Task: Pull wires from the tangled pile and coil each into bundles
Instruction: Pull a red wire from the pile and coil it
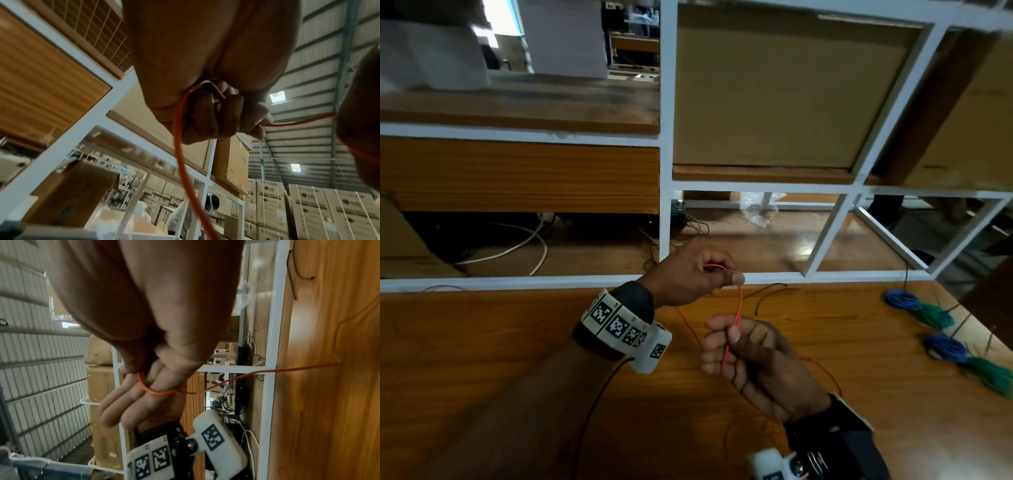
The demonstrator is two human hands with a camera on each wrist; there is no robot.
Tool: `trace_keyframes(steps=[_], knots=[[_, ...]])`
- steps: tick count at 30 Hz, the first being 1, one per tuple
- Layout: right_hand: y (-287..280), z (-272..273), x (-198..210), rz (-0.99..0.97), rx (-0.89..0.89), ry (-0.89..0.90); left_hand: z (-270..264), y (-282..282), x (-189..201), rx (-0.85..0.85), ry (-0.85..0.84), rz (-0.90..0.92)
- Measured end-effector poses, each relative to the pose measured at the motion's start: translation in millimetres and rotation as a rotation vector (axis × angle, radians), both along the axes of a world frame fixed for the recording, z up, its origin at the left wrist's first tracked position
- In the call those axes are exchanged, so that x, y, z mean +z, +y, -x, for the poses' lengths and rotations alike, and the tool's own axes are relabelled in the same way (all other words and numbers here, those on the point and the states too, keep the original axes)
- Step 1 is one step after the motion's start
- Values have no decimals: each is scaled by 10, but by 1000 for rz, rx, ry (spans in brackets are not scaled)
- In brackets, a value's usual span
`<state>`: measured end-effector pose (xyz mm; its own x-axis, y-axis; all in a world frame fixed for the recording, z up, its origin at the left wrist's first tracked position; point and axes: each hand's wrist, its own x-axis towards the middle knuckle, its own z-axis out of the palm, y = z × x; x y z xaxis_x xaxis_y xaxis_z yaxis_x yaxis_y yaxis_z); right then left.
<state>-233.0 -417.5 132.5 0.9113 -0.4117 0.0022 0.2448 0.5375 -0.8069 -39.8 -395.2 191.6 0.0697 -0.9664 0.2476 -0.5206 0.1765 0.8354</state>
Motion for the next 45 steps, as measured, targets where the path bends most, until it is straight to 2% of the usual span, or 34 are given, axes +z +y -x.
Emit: trace_keyframes(steps=[4, 7, 9, 12, 13, 15, 17, 20, 23, 26, 29, 31, 33, 36, 40, 45], knots=[[-66, 72, 82, -113, 53, -133, 57, -83, -114, -2, 156, -65], [-157, 45, 156, -239, 28, -277, 191, -59, -279, -38, 164, -122], [-211, -34, 220, -324, -67, -336, 355, -31, -409, 10, 92, -211], [-341, -154, 298, -285, -301, -345, 508, 52, -692, 4, 259, -343], [-412, -167, 320, -205, -390, -331, 515, 90, -782, -10, 311, -340], [-554, -140, 323, 114, -607, -199, 488, 182, -860, 1, 345, -338], [-680, -93, 218, 508, -830, 49, 387, 256, -936, 41, 277, -330], [-752, -73, -3, 848, -963, 355, 192, 313, -979, 80, 124, -242], [-695, -64, -134, 1208, -895, 567, 82, 327, -886, 89, -92, -133], [-629, -14, -287, 1354, -546, 616, 61, 354, -617, 109, -355, 48], [-556, 83, -350, 1254, -206, 597, -73, 310, -420, 114, -488, 131], [-493, 138, -282, 1104, -37, 582, -178, 268, -361, 94, -453, 142], [-438, 172, -192, 1070, 72, 541, -208, 233, -278, 38, -359, 140], [-342, 169, -128, 963, 126, 432, -145, 144, -112, -37, -238, 135], [-187, 75, -62, 529, 91, 244, -67, -87, 0, -62, -127, 179], [-92, 2, 184, 165, 229, -74, 9, -217, -133, -86, 28, 208]])
